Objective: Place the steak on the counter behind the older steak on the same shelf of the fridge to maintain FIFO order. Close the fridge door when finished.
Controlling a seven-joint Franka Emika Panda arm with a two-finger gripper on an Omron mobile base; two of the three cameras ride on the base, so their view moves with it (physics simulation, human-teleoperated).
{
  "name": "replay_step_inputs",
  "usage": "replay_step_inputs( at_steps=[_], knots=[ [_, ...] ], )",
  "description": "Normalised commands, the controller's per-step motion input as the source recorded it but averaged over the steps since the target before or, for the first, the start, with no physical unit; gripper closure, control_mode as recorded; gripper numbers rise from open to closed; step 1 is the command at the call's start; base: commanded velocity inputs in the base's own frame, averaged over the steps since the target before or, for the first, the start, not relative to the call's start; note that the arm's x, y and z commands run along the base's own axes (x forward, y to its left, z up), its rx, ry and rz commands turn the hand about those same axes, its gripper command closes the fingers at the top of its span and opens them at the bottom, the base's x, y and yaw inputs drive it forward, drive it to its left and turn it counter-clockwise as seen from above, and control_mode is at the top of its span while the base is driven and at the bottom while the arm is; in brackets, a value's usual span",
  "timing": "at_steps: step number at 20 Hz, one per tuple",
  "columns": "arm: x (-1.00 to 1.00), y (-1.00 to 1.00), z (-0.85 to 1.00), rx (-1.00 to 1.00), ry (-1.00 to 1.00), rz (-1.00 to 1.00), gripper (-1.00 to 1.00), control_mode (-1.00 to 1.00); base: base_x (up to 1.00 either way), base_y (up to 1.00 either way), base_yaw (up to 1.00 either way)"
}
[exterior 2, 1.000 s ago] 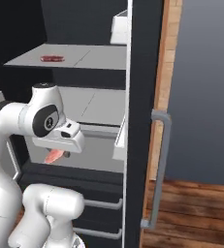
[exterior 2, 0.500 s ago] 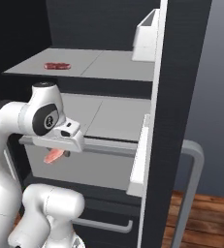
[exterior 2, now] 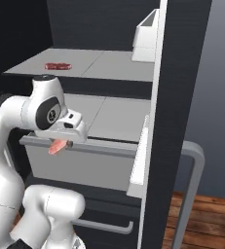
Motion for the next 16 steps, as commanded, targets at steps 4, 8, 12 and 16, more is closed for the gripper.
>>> replay_step_inputs(
  at_steps=[4,8,12,16],
  knots=[
    [0.72,0.01,0.8,-0.03,-0.43,0.08,1.0,-1.0,0.0,0.0,0.0],
    [0.58,-0.01,0.95,-0.05,-0.28,0.06,1.0,-1.0,0.0,0.0,0.0],
    [0.12,-0.09,0.96,-0.07,-0.25,0.0,1.0,-1.0,0.0,0.0,0.0],
    [0.03,-0.06,0.88,-0.08,-0.26,0.0,1.0,-1.0,0.0,0.0,0.0]
  ],
)
